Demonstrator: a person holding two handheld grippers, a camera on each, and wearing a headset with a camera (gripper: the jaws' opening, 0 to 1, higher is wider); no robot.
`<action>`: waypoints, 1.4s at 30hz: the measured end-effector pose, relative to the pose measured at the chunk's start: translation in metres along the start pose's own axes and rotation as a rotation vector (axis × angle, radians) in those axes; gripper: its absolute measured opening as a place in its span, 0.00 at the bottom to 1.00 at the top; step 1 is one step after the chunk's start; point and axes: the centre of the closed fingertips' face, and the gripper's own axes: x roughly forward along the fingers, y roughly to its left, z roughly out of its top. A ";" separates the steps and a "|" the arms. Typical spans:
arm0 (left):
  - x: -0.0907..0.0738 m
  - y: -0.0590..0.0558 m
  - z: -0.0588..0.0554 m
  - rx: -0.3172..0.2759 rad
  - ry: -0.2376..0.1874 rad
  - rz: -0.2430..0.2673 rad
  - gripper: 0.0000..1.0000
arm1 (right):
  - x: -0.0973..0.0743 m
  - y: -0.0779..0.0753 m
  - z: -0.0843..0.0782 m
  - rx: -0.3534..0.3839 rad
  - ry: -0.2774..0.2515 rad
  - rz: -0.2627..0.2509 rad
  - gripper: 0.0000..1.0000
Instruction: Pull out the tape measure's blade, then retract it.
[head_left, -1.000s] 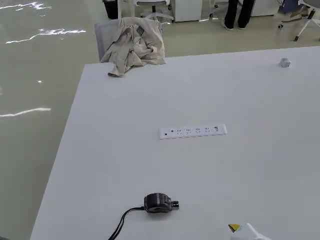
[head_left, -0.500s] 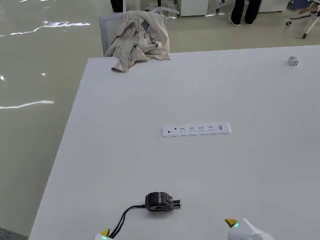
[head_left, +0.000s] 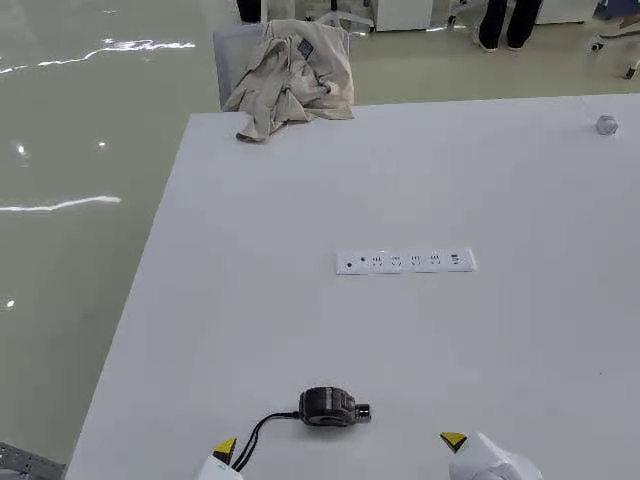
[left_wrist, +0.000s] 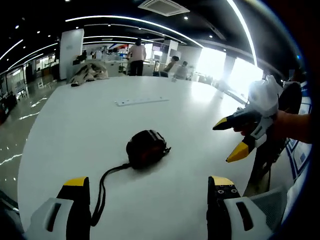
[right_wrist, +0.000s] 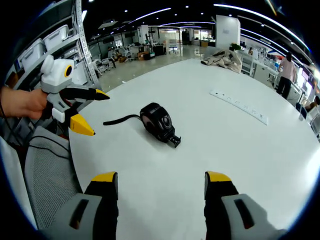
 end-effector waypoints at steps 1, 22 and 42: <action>0.002 -0.002 0.001 0.009 0.000 -0.012 0.95 | 0.002 -0.001 0.001 -0.010 0.001 0.006 0.72; 0.029 0.001 0.013 0.183 0.000 -0.111 0.87 | 0.026 -0.016 0.005 -0.180 0.004 0.071 0.66; 0.056 0.002 0.020 0.361 0.070 -0.193 0.82 | 0.056 -0.028 0.012 -0.346 -0.010 0.141 0.57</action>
